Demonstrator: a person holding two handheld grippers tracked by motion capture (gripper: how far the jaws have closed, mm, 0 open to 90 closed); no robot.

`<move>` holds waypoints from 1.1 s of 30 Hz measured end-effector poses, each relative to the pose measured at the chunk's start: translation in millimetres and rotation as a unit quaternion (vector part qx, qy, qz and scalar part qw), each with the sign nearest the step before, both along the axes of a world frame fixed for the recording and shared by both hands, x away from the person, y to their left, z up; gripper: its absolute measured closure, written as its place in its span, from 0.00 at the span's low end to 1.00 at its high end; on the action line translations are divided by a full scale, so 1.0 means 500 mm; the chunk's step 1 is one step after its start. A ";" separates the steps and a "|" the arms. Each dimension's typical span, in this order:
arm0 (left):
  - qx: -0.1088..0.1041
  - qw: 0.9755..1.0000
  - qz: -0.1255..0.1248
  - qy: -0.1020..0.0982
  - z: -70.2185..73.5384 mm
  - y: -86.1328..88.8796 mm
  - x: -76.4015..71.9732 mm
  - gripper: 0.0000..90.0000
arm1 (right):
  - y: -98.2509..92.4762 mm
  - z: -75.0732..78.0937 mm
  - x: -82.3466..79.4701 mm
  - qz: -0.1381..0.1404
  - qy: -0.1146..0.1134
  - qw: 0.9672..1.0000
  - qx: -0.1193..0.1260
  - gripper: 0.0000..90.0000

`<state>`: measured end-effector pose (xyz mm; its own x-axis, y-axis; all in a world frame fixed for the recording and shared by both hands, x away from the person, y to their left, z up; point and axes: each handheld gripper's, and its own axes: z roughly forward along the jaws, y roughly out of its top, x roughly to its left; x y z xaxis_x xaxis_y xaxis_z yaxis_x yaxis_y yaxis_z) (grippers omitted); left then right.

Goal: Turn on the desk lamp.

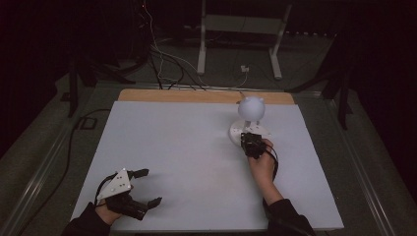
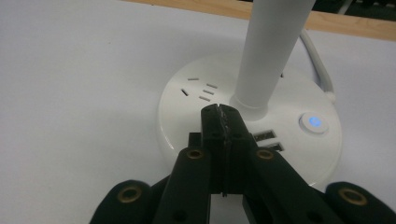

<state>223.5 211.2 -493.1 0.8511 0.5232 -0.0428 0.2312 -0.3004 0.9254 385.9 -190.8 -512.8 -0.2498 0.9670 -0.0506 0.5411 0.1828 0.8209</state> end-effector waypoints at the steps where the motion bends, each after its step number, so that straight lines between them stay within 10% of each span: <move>1: 0.000 1.000 0.000 0.000 0.000 0.000 0.000 0.00 | 0.000 0.000 0.000 0.000 0.000 1.000 0.000 1.00; 13: -0.002 1.000 0.001 0.001 0.000 0.001 0.000 0.00 | -0.008 0.032 -0.016 0.018 -0.022 0.999 0.030 0.87; 33: -0.002 1.000 0.002 0.001 0.000 0.000 0.000 0.00 | -0.052 0.074 -0.065 0.094 -0.045 0.990 0.092 0.18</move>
<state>223.6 211.3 -493.0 0.8493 0.5260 -0.0457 0.2332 -0.2961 0.9262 353.7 -216.8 -475.9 -0.4290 0.8986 0.0917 0.4348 0.1165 0.8930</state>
